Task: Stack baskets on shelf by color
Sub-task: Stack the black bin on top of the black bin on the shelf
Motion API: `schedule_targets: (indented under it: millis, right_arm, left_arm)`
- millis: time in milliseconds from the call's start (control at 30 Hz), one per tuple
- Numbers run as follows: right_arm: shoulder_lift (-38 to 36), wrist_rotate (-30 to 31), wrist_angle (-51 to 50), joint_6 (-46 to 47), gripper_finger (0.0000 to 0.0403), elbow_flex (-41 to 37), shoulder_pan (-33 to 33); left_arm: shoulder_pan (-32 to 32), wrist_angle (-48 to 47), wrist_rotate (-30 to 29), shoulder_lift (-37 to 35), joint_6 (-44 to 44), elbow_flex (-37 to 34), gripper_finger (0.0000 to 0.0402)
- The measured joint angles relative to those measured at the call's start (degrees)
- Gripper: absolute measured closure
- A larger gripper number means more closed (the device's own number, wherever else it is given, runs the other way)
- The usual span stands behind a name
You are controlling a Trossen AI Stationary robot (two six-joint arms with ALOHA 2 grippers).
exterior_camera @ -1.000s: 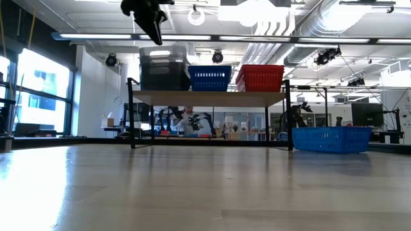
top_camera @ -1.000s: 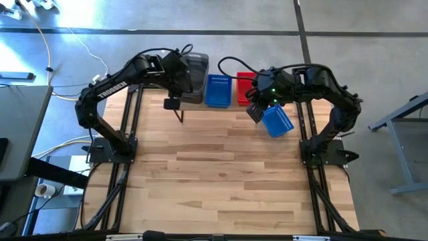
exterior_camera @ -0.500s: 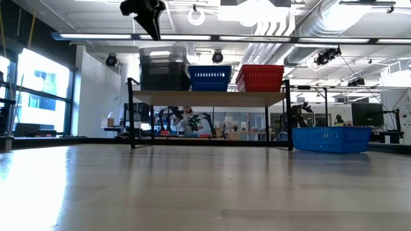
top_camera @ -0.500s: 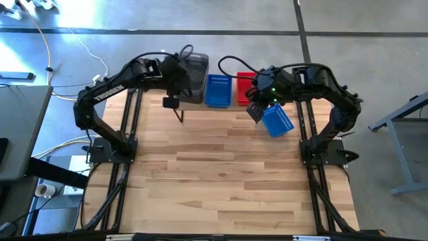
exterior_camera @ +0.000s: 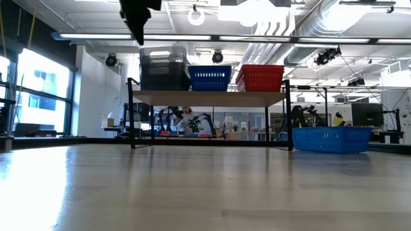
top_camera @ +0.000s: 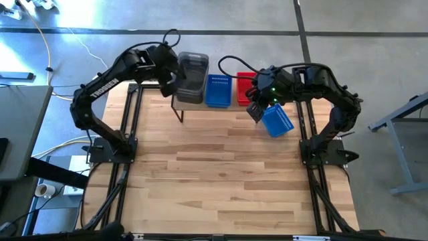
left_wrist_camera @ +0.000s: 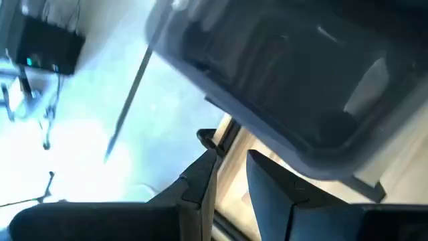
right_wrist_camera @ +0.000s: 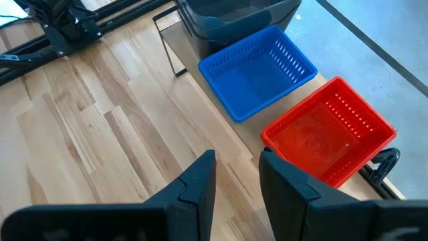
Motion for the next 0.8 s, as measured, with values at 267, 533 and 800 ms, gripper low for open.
schedule_targets:
  millis: [267,533,800]
  right_arm:
    - [0.0,-0.04,0.0,-3.65,0.0302,0.0,-2.27]
    - [0.0,-0.63,0.0,-7.03,0.0302,0.0,-3.66]
    - [0.0,-0.72,0.0,-8.53,0.0302,0.0,-3.88]
  left_arm:
    - [3.02,-0.69,2.49,0.05,-12.03,-1.78,0.0328]
    - [3.43,-1.15,5.12,0.09,-15.48,-4.21,0.0329]
    - [2.41,-0.9,10.99,0.17,-16.04,-6.76,0.0341]
